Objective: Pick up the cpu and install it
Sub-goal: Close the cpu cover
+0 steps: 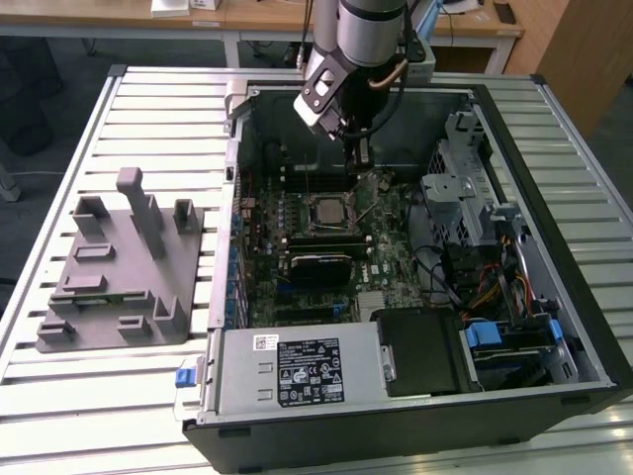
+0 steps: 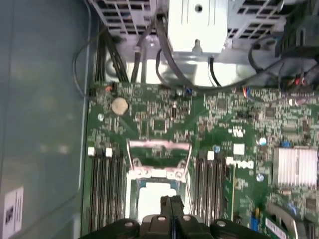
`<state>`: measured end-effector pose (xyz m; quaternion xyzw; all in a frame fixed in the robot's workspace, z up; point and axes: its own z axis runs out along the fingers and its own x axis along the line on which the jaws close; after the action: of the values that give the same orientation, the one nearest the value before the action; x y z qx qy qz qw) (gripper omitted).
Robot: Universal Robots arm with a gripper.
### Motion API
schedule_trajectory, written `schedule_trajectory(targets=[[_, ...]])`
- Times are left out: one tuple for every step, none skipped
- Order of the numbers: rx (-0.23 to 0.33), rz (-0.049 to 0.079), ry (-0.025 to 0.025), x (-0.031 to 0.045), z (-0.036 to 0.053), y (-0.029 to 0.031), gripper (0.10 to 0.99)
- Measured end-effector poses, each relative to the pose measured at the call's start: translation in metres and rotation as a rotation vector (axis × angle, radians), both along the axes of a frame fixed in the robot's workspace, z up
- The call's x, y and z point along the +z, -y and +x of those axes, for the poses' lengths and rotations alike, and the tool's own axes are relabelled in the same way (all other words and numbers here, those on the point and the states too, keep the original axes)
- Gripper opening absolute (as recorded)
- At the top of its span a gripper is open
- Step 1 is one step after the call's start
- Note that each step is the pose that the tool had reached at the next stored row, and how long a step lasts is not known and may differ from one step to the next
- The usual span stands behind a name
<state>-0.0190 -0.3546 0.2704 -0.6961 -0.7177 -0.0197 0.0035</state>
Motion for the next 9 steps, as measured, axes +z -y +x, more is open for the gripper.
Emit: schedule_trajectory(targets=[[0.000, 0.000, -0.0002, -0.0001, 0.0034, -0.0001, 0.106], [0.000, 0.000, -0.0003, -0.0002, 0.0066, -0.0002, 0.106], [0.000, 0.000, -0.0004, -0.0002, 0.0092, -0.0002, 0.106], [0.000, 0.000, -0.0004, -0.0002, 0.0110, -0.0002, 0.106], [0.000, 0.000, -0.0004, -0.0003, 0.0129, -0.0002, 0.106], [0.000, 0.000, -0.0004, -0.0003, 0.0151, -0.0003, 0.106], [0.000, 0.000, -0.0004, -0.0003, 0.0174, -0.0003, 0.106], [0.000, 0.000, -0.0004, -0.0005, 0.0199, -0.0004, 0.106], [0.000, 0.000, -0.0003, -0.0007, 0.0222, -0.0005, 0.106]])
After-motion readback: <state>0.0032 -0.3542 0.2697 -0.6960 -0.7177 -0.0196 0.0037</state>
